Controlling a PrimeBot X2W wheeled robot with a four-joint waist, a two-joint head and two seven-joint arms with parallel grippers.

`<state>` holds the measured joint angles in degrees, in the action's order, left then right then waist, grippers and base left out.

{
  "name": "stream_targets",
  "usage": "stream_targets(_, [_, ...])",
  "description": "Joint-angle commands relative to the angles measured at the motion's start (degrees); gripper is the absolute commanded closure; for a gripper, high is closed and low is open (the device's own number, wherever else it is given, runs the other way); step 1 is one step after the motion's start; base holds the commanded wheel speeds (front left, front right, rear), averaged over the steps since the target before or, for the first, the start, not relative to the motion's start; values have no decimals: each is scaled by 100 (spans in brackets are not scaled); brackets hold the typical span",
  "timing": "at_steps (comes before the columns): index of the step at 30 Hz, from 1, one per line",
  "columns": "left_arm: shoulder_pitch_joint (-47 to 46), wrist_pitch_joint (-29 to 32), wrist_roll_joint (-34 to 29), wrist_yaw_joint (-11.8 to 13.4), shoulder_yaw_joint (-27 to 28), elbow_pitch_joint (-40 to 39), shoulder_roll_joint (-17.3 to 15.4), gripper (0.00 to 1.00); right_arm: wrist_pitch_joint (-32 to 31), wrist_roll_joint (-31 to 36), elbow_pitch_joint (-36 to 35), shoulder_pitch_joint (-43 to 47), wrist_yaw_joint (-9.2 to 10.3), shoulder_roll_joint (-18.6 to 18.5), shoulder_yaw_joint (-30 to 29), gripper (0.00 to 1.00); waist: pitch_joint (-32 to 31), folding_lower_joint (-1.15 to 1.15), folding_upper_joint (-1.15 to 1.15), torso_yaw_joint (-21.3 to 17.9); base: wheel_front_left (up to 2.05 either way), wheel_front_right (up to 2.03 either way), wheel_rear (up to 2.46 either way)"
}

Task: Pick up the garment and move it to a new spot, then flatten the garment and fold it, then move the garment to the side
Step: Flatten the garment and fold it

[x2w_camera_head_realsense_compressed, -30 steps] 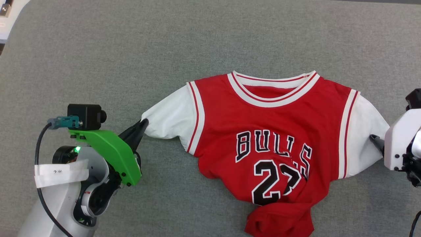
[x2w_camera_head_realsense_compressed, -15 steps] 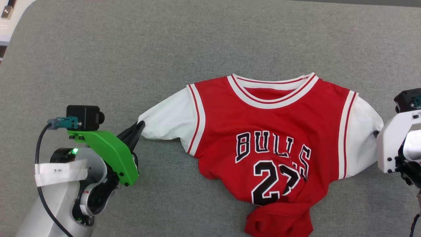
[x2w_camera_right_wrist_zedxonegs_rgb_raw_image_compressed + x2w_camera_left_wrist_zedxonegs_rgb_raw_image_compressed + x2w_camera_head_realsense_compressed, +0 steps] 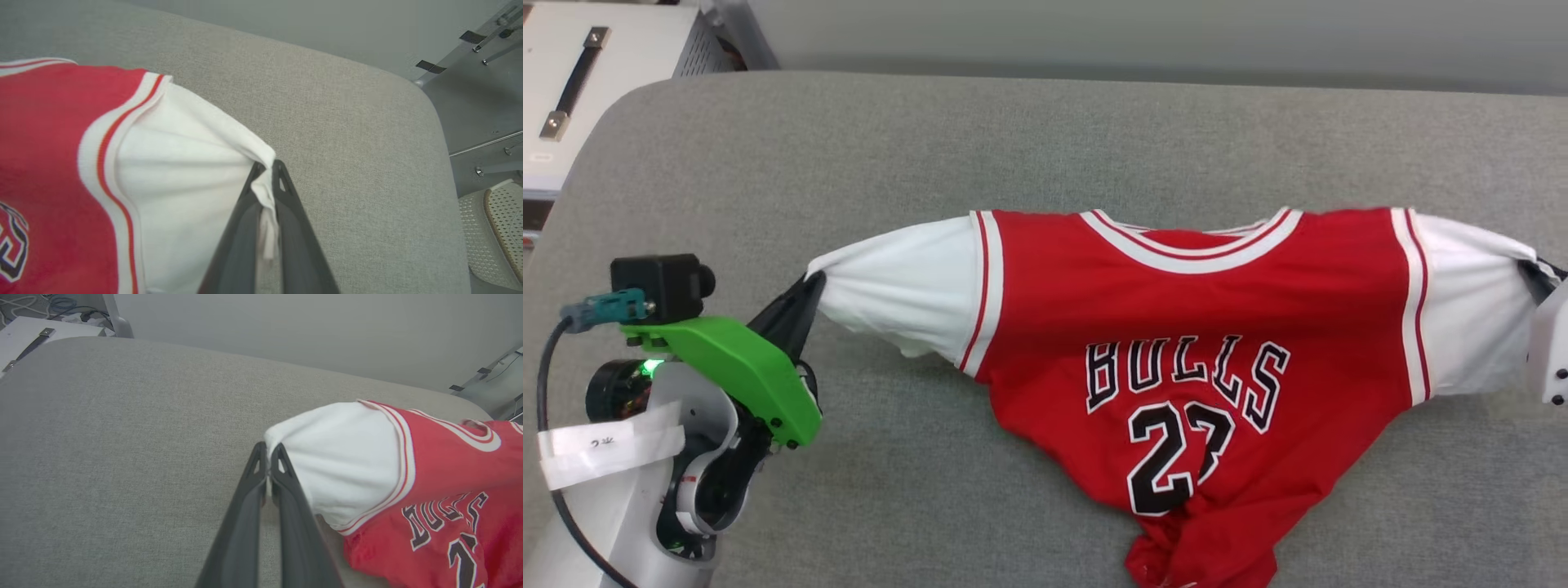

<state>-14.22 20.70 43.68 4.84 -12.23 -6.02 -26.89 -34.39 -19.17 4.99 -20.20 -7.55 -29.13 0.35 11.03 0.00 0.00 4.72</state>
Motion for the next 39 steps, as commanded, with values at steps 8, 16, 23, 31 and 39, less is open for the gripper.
stream_targets(8, [262,-512,-177,178,506,-526,-235,100,271,-205,-816,61,6,-304,-165,100,-654,0,0,-264,0,0,0])
stream_targets(16, [232,-998,-64,181,1043,-905,-301,100,439,-308,-1312,-71,6,-459,-274,100,-942,0,0,-378,0,0,0])
stream_targets(23, [81,-1261,-101,121,1356,-1081,-479,100,505,-459,-1578,-141,6,-526,-410,100,-975,0,0,-449,0,0,0])
stream_targets(31, [-629,-1332,-108,50,1658,-1183,-804,100,598,-675,-1562,-751,6,-617,-382,100,-602,0,0,-528,0,0,0])
stream_targets(39, [-1991,-1131,-50,-178,1559,-719,-1157,100,942,-717,-1005,-2043,6,-797,-191,100,322,0,0,-543,0,0,0])
